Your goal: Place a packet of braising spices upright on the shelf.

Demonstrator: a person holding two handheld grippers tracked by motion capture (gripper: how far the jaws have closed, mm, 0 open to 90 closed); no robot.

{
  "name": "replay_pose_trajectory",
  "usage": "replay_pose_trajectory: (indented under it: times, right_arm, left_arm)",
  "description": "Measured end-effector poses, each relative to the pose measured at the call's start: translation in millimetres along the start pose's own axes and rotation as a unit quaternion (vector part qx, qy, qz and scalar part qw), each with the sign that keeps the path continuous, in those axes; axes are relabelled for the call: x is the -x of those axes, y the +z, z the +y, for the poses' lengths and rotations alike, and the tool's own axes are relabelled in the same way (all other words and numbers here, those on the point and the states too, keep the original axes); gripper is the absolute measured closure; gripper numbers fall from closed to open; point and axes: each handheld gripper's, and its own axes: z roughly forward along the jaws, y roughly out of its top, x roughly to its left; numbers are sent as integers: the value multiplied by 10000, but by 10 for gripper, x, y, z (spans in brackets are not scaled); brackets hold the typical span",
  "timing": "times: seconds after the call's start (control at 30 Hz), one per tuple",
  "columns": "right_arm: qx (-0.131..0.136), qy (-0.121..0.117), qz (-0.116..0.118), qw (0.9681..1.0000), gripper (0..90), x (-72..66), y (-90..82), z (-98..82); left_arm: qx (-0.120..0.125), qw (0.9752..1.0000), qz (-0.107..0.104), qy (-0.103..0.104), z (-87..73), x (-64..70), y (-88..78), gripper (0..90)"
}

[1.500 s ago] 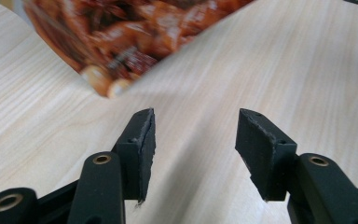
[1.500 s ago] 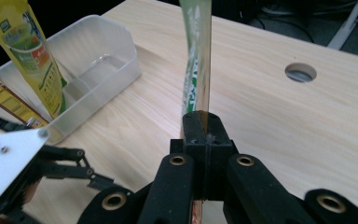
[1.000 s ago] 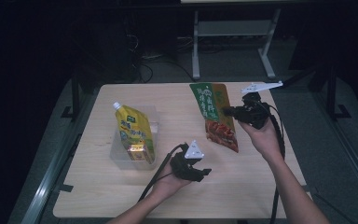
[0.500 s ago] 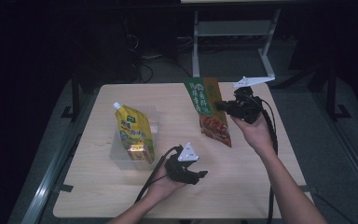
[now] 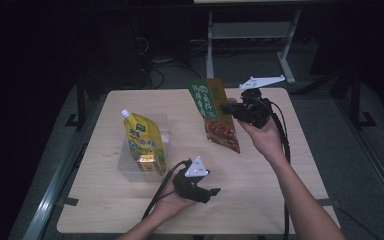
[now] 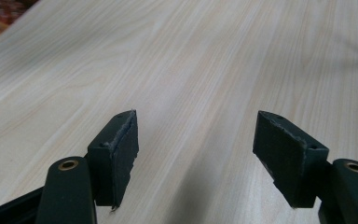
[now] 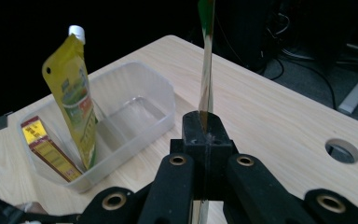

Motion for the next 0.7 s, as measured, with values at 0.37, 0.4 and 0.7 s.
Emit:
replay_pose_trajectory:
  times: [0.37, 0.4, 0.7]
  right_arm:
    - [133, -289, 213, 9993, 900, -189, 220, 275]
    - [127, -283, 232, 9992, 900, -204, 245, 300]
    - [154, -445, 412, 9980, 900, -344, 492, 504]
  left_arm:
    - [78, 10000, -24, -21, -21, 12, -4, 293]
    - [92, 9999, -31, -47, -21, 16, -8, 293]
    - [83, 10000, -10, -48, -24, 9, -36, 283]
